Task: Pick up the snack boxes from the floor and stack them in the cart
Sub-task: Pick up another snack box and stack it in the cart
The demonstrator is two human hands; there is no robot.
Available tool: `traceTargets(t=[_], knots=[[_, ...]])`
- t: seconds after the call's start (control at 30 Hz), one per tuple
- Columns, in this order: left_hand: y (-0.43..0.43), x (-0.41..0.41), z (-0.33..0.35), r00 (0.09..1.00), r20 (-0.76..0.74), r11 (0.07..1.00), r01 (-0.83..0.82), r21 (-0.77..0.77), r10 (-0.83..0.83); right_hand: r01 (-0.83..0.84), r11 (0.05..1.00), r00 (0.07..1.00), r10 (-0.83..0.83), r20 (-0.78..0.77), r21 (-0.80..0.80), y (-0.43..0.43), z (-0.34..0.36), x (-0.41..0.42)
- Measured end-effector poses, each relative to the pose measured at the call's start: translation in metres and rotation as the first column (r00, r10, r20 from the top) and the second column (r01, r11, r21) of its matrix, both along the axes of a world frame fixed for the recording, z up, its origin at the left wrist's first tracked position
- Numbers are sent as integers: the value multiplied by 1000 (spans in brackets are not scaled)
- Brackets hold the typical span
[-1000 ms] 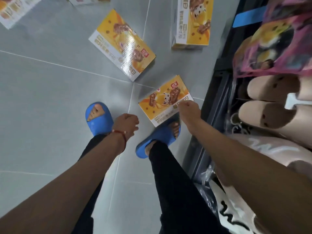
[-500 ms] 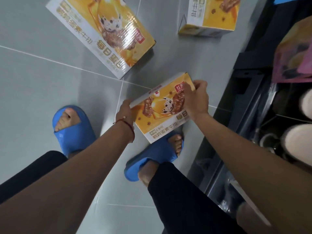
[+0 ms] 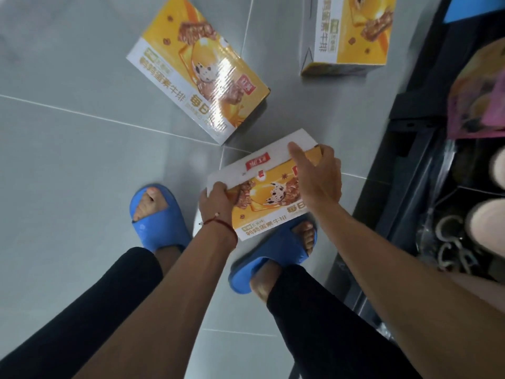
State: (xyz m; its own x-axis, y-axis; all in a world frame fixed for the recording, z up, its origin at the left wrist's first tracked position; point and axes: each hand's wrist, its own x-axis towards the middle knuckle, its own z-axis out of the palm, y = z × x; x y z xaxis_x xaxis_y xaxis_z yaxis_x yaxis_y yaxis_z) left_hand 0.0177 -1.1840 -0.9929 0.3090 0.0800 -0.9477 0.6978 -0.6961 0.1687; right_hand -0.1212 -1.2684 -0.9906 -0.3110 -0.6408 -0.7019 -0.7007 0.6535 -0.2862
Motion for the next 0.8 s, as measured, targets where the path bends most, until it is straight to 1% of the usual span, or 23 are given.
traceTargets(t=[0.07,0.13,0.2,0.27,0.3,0.33,0.43,0.53,0.67,0.73,0.8], knots=[[7,13,20,999,35,999,33,16,-34,134,991,990,-134,36,4,6,24,11],[17,28,43,996,84,999,38,-5,-38,206,979,973,-206,102,16,16,50,17],[22,43,75,997,78,998,-6,-59,11,221,975,962,-223,157,30,27,79,24],[34,58,91,995,39,991,-89,-101,94,236,971,953,-237,191,28,34,110,35],[35,65,102,994,30,988,-105,-110,108,252,967,945,-251,210,23,37,124,40],[29,73,129,992,49,987,-114,-112,120,269,963,936,-266,232,17,39,141,46],[16,95,203,988,124,990,-74,-122,89,270,963,919,-259,298,7,48,194,62],[21,114,255,988,156,990,17,-138,5,328,944,882,-298,364,-24,57,250,77],[22,141,319,973,220,972,113,-205,-67,380,924,825,-315,470,-47,59,324,96],[24,156,353,963,250,955,164,-247,-101,376,925,796,-294,529,-51,57,361,106],[27,170,383,960,258,937,188,-295,-112,338,938,785,-236,573,-77,52,394,115]])
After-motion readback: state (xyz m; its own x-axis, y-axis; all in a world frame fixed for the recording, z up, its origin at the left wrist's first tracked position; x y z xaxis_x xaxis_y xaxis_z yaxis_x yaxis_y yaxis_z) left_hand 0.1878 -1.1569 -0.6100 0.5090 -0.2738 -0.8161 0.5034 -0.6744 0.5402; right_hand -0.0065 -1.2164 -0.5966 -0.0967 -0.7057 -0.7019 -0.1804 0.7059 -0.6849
